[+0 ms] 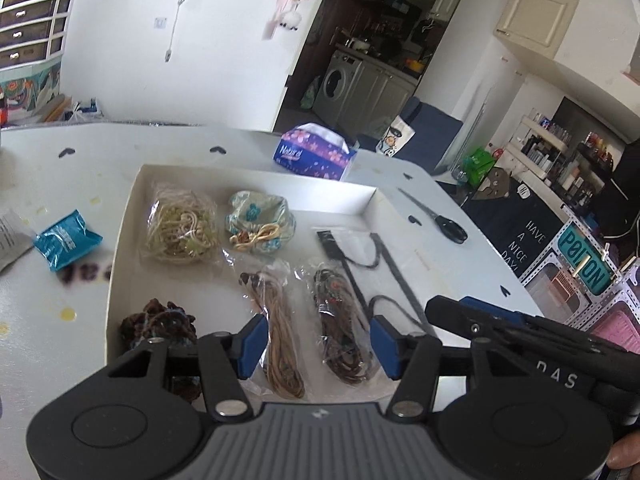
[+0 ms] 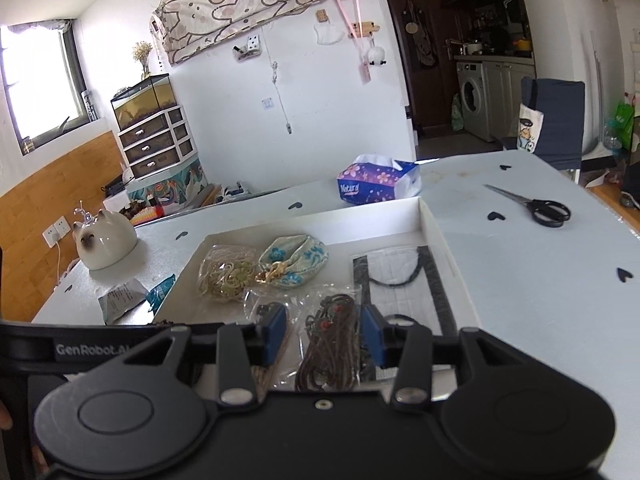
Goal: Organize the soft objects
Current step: 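Lower both cord bags into the tray and open both tools, then withdraw both tools from the tray toward the white and blue packets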
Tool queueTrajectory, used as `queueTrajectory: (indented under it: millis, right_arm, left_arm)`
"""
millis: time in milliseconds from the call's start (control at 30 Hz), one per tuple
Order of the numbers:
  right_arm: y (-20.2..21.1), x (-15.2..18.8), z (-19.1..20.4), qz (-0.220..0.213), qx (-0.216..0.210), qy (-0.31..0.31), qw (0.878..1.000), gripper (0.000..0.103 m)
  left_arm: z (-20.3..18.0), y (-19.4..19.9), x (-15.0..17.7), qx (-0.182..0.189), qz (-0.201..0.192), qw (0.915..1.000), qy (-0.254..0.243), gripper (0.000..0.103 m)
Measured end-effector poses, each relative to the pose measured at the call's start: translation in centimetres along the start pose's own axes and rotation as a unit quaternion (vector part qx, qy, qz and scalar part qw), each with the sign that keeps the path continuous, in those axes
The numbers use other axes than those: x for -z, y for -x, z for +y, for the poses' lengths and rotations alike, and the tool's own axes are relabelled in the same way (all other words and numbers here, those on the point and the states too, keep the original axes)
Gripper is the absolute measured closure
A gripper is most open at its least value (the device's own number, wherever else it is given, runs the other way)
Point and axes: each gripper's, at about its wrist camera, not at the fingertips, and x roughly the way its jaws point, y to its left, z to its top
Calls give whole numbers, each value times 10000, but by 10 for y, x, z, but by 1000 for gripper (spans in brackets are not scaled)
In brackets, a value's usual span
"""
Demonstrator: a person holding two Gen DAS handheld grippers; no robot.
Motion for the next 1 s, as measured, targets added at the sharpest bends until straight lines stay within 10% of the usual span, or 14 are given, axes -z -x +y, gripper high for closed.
queueTrajectory:
  millis: [567, 1000]
  right_arm:
    - [55, 12, 10, -270, 483, 378, 9978, 21]
    - [77, 32, 15, -440, 1021, 494, 9926, 0]
  left_arm:
    - [-8, 57, 18, -241, -511, 9958, -719, 7]
    - [9, 76, 31, -520, -683, 9931, -797, 0]
